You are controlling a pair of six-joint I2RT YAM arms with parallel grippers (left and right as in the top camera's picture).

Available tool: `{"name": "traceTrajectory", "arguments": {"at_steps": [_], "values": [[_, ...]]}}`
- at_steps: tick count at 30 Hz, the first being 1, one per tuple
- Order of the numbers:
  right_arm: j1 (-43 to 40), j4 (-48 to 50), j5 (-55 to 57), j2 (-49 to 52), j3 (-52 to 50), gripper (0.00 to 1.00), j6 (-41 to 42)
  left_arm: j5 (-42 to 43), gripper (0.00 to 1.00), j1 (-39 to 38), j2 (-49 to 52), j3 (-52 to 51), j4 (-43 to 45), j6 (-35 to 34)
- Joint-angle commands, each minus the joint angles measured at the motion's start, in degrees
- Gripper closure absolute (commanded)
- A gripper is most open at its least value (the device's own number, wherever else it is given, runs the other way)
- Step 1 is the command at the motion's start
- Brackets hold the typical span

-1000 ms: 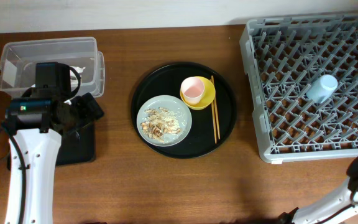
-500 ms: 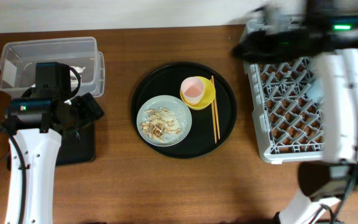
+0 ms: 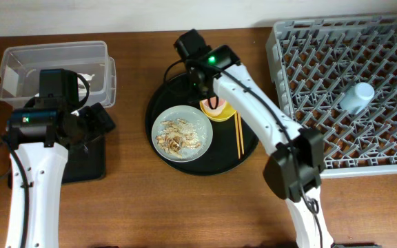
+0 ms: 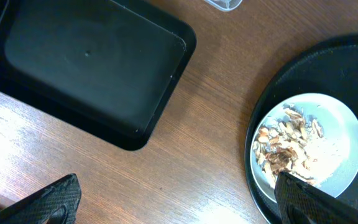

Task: Sort waste into correct bins and load items into the dishwasher rack
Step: 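Reach the right gripper to the pink cup and grasp it, then carry the pink cup into the dish rack and lay it down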

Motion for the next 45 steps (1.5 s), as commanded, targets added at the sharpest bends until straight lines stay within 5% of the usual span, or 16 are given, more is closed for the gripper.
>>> {"name": "traceTrajectory", "arguments": {"at_steps": [1, 9, 15, 17, 27, 29, 35, 45], "values": [[0.6, 0.9, 2.6, 2.8, 0.2, 0.59, 1.2, -0.9, 0.01, 0.2, -0.8, 0.0, 0.0, -0.6], [0.6, 1.0, 2.3, 7.4, 0.2, 0.70, 2.9, -0.9, 0.01, 0.2, -0.8, 0.0, 0.0, -0.6], [0.5, -1.3, 2.3, 5.7, 1.4, 0.96, 2.9, -0.9, 0.01, 0.2, -0.8, 0.0, 0.0, -0.6], [0.6, -3.7, 2.3, 5.0, 4.0, 0.96, 2.9, -0.9, 0.01, 0.2, -0.8, 0.0, 0.0, -0.6], [-5.9, -29.9, 8.4, 1.4, 37.9, 0.96, 2.8, -0.9, 0.01, 0.2, -0.8, 0.0, 0.0, -0.6], [-10.3, -30.6, 3.7, -0.3, 42.9, 0.96, -2.4, -0.9, 0.01, 0.2, -0.8, 0.0, 0.0, -0.6], [-25.6, -30.6, -12.5, -8.2, 40.8, 0.96, -5.6, -0.9, 0.01, 0.2, -0.8, 0.0, 0.0, -0.6], [-49.8, -30.0, -21.2, -19.1, 11.5, 0.96, -9.7, -0.9, 0.01, 0.2, -0.8, 0.0, 0.0, -0.6]]}}
